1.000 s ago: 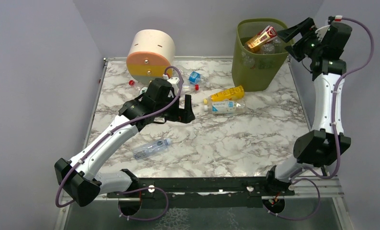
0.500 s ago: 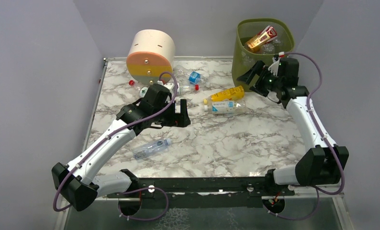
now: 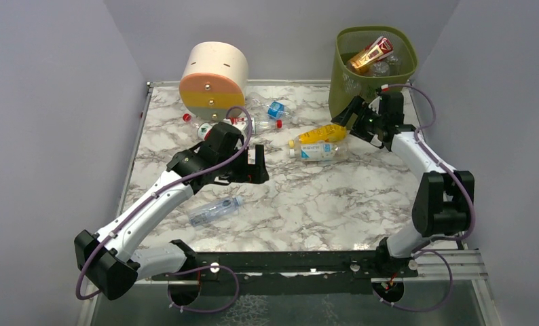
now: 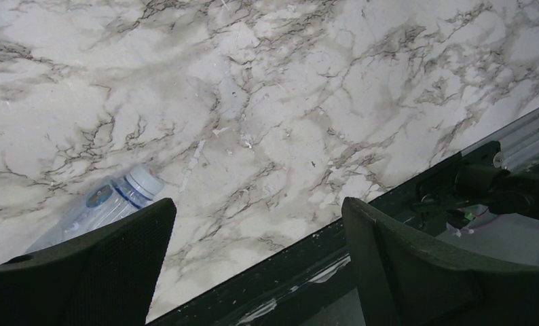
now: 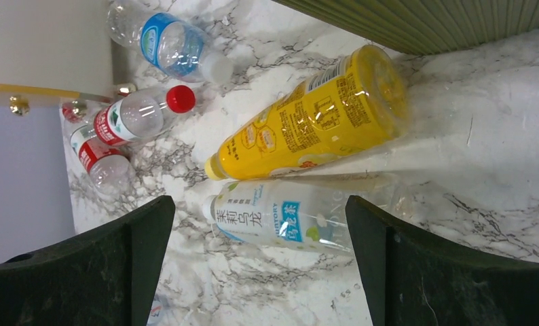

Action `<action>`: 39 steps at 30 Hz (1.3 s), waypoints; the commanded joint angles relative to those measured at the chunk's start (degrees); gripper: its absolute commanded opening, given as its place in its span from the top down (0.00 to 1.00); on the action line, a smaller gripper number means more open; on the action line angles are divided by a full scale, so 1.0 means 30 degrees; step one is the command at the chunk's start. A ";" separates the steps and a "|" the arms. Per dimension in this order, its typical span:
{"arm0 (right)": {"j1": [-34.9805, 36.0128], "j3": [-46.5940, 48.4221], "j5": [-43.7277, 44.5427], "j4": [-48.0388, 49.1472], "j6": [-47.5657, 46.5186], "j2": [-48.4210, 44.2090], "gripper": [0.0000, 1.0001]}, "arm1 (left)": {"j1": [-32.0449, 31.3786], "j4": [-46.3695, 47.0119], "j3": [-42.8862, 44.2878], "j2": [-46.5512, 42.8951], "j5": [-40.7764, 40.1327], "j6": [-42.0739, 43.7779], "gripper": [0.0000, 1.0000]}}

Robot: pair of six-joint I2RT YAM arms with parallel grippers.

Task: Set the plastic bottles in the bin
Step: Pick up the plastic bottle at the center of the board.

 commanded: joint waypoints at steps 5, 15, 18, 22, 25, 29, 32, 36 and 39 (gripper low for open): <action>0.0467 -0.0367 -0.0854 0.3316 -0.0701 0.1243 0.00 | 0.0077 0.0370 -0.0480 -0.0452 0.0126 -0.0132 0.02; 0.1705 -0.3294 -0.0870 0.4833 -0.0950 0.0992 0.00 | 0.0077 0.0778 -0.0815 -0.0266 0.0390 -0.0250 0.03; 0.2130 -0.3994 -0.0536 0.4669 -0.1127 0.0515 0.00 | 0.0077 0.0886 -0.0954 -0.0298 0.0419 -0.0274 0.03; 0.2466 -0.4963 -0.0234 0.4215 -0.1593 -0.0422 0.00 | 0.0077 0.1142 -0.1165 -0.0298 0.0576 -0.0403 0.03; 0.2679 -0.5620 -0.0238 0.3930 -0.1884 -0.1375 0.00 | 0.0084 0.1334 -0.1355 -0.0274 0.0688 -0.0490 0.03; 0.3336 -0.6376 -0.0202 0.3393 -0.2324 -0.2518 0.00 | 0.0077 0.1683 -0.1590 -0.0152 0.0878 -0.0593 0.04; 0.4256 -0.6780 0.0315 0.2886 -0.2706 -0.3264 0.00 | 0.0077 0.1922 -0.1729 -0.0096 0.1039 -0.0725 0.04; 0.5743 -0.7322 0.1492 0.2201 -0.2910 -0.3583 0.00 | 0.0077 0.2149 -0.1870 -0.0093 0.1201 -0.0829 0.04; 0.6726 -0.7872 0.2320 0.2003 -0.2942 -0.3799 0.00 | 0.0073 0.2167 -0.1917 -0.0154 0.1239 -0.0833 0.05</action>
